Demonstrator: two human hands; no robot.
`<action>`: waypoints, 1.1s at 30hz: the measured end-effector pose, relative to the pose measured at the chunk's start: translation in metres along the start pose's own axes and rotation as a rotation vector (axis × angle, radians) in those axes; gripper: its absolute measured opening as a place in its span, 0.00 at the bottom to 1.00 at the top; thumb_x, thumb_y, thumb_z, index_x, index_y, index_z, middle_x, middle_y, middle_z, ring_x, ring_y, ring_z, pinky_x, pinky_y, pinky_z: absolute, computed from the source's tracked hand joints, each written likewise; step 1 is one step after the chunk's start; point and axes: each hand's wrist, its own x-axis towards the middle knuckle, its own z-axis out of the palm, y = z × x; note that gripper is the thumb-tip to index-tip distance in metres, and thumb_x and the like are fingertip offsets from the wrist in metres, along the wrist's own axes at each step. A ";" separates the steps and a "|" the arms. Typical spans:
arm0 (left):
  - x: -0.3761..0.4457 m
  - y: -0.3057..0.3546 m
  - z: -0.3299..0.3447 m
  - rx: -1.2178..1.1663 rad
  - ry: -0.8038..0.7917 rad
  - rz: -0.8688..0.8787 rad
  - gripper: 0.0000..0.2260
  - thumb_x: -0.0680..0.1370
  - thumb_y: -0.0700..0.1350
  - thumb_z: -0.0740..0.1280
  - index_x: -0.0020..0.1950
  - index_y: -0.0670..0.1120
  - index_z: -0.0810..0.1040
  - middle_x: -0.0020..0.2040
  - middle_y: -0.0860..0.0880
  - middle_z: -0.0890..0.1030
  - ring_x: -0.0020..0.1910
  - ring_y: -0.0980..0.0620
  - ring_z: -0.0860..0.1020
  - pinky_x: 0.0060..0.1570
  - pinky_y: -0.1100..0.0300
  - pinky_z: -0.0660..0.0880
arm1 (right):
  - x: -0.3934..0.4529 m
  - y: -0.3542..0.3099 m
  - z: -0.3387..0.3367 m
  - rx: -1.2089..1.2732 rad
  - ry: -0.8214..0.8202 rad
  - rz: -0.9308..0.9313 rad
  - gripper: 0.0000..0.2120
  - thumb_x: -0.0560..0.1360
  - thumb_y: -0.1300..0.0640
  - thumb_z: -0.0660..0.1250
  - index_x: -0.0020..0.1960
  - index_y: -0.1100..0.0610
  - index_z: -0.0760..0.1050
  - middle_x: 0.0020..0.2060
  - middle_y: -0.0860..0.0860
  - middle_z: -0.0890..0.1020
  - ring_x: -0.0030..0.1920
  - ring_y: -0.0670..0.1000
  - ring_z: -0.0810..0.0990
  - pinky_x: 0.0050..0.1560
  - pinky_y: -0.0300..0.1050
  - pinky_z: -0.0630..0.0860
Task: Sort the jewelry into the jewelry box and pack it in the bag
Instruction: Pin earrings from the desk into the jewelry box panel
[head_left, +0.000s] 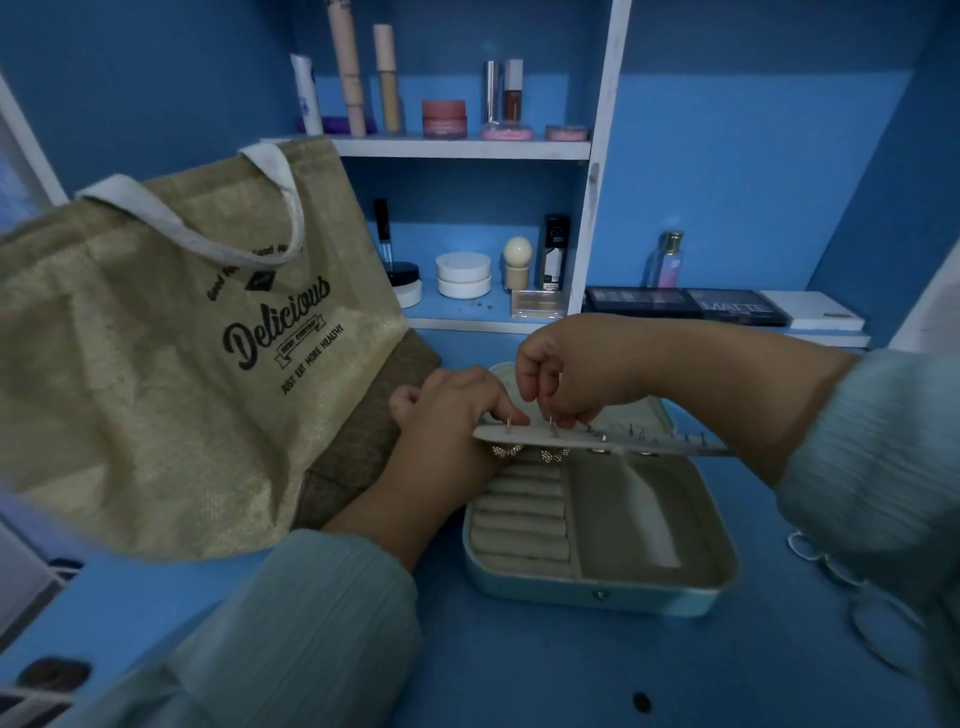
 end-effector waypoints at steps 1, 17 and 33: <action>0.000 0.000 0.000 0.000 -0.005 -0.003 0.10 0.72 0.49 0.70 0.36 0.59 0.71 0.40 0.63 0.67 0.50 0.65 0.60 0.43 0.61 0.48 | 0.000 -0.001 0.000 -0.013 0.000 -0.001 0.11 0.72 0.69 0.65 0.43 0.54 0.72 0.42 0.55 0.81 0.36 0.48 0.79 0.37 0.38 0.78; -0.001 0.001 0.000 0.023 0.046 0.015 0.09 0.71 0.49 0.71 0.36 0.58 0.72 0.38 0.63 0.67 0.49 0.64 0.61 0.44 0.61 0.47 | -0.002 -0.002 0.002 -0.129 0.009 -0.062 0.11 0.72 0.68 0.64 0.42 0.52 0.73 0.41 0.50 0.83 0.34 0.43 0.78 0.38 0.36 0.75; -0.001 0.000 0.001 -0.011 0.072 0.026 0.09 0.71 0.45 0.71 0.35 0.57 0.74 0.37 0.63 0.69 0.48 0.64 0.62 0.44 0.61 0.47 | 0.000 0.006 -0.001 -0.050 -0.044 0.012 0.07 0.74 0.62 0.67 0.38 0.53 0.78 0.34 0.46 0.79 0.32 0.41 0.77 0.33 0.27 0.74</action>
